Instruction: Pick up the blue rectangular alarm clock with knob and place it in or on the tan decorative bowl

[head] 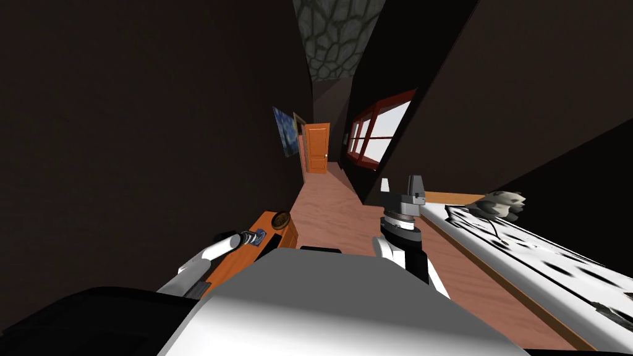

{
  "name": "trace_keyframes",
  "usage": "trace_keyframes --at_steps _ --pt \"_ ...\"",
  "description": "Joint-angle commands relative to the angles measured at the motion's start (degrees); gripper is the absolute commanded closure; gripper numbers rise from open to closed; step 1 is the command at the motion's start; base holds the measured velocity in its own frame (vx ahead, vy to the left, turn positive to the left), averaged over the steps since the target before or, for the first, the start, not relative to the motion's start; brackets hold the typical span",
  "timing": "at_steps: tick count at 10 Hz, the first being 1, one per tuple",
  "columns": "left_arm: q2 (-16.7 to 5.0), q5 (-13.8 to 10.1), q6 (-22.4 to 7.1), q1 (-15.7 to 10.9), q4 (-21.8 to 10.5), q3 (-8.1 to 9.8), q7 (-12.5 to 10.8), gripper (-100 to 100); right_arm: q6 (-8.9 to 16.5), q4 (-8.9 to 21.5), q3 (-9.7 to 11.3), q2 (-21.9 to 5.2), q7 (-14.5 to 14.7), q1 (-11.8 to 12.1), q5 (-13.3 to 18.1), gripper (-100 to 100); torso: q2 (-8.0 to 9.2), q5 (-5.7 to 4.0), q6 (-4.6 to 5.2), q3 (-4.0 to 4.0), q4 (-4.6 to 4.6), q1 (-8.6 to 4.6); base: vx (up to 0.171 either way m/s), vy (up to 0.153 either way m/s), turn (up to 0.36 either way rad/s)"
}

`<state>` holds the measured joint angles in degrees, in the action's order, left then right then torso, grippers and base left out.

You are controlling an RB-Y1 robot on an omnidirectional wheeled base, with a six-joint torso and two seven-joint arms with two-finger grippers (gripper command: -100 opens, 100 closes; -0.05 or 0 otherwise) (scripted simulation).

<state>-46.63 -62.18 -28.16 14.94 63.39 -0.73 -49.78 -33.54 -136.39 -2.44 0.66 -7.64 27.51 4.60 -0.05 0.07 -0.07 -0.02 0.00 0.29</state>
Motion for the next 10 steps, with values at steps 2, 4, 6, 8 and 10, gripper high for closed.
trace_keyframes --at_steps 2,4,6,8,10 --pt "-0.6 -3.1 -3.3 -2.0 -3.8 -1.01 0.2 -100 0.0 0.0 0.0 0.0 0.0 0.0 0.0 0 -0.03 0.00 -0.04 -0.02 -0.01 -0.02 -0.020 0.041 -0.096" --pt "-1.0 -4.9 -5.2 -3.1 -6.2 -1.62 0.3 -100 0.0 0.0 0.0 0.0 0.0 0.0 0.0 0 0.02 0.01 0.01 0.01 0.00 0.04 -0.038 0.051 -0.144" --pt "-1.4 -8.0 -8.6 -5.2 -10.1 -2.81 0.7 -100 0.0 0.0 0.0 0.0 0.0 0.0 0.0 0 -0.01 0.01 -0.03 0.00 0.00 0.00 -0.035 0.046 -0.133" --pt "-1.6 -10.4 -11.4 -7.1 -13.3 -3.86 1.2 -100 0.0 0.0 0.0 0.0 0.0 0.0 0.0 0 0.01 0.02 -0.03 0.01 0.00 0.05 -0.031 0.060 -0.107" --pt "-1.6 -11.4 -12.5 -7.9 -14.6 -4.30 1.5 -100 0.0 0.0 0.0 0.0 0.0 0.0 0.0 0 -0.04 0.01 -0.05 -0.02 -0.01 0.00 -0.020 0.036 -0.049"
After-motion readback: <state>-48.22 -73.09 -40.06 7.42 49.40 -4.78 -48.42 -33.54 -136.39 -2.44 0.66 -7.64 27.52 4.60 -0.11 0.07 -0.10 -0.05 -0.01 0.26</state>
